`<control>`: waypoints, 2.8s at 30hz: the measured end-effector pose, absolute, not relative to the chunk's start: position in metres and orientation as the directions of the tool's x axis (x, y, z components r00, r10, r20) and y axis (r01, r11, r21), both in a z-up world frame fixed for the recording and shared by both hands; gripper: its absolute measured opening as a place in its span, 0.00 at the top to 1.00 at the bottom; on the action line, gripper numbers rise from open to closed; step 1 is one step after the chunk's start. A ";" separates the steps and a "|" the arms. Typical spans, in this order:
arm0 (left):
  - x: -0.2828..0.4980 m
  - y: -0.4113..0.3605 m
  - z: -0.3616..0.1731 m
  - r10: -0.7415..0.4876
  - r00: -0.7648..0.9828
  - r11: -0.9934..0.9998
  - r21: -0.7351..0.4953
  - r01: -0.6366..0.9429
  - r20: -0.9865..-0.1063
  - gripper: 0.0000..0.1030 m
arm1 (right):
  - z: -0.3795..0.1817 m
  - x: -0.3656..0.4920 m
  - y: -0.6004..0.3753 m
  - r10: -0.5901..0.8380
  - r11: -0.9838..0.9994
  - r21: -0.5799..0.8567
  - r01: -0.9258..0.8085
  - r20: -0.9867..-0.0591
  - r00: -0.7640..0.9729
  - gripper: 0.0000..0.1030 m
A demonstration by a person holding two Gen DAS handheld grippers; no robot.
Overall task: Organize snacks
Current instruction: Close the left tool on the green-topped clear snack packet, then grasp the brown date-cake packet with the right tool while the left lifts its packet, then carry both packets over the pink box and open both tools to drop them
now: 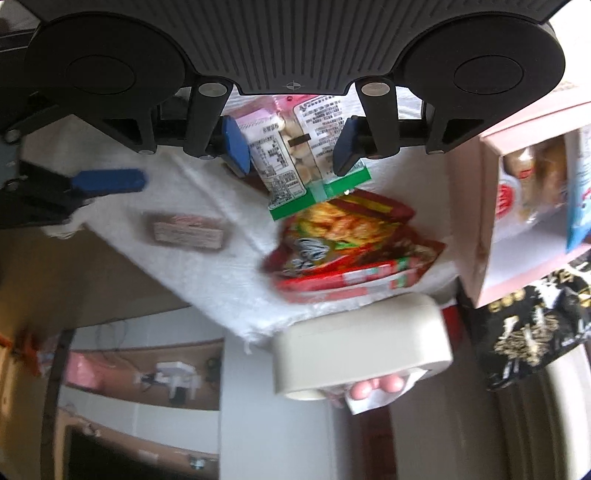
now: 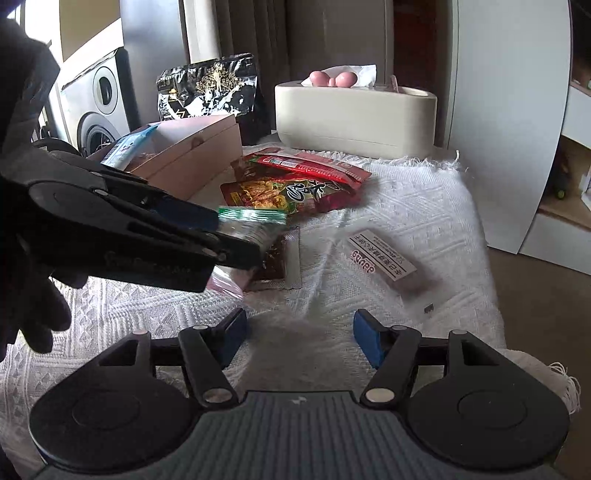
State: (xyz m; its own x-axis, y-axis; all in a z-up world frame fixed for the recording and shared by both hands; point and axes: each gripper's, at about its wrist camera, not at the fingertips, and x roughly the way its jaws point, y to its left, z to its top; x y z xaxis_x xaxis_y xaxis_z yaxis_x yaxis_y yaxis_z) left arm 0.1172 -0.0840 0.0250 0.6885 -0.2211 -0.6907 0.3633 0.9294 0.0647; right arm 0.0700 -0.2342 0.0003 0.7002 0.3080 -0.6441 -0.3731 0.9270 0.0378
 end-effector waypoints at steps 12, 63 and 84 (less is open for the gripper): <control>0.112 -0.056 0.017 -0.172 0.731 0.961 0.050 0.272 -0.661 0.40 | 0.000 0.070 -0.233 0.302 0.927 0.024 -0.375 -0.642 0.705 0.36; 0.020 0.082 0.034 -0.363 0.740 0.923 -0.324 0.206 -0.565 0.47 | 0.031 0.092 -0.184 0.342 0.900 0.028 -0.435 -0.664 0.665 0.18; -0.020 0.086 0.061 -0.358 0.753 0.933 -0.246 0.263 -0.553 0.47 | 0.073 0.059 -0.135 0.403 0.850 -0.022 -0.527 -0.617 0.676 0.63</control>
State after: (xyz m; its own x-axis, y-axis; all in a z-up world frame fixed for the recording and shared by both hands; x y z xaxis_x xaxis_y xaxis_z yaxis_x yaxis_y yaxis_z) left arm -0.0202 0.0856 0.0607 0.7526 -0.3575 -0.5530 0.2628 0.9331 -0.2456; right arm 0.0588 -0.1346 0.0727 0.6762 0.4033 -0.6165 -0.5267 0.8498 -0.0217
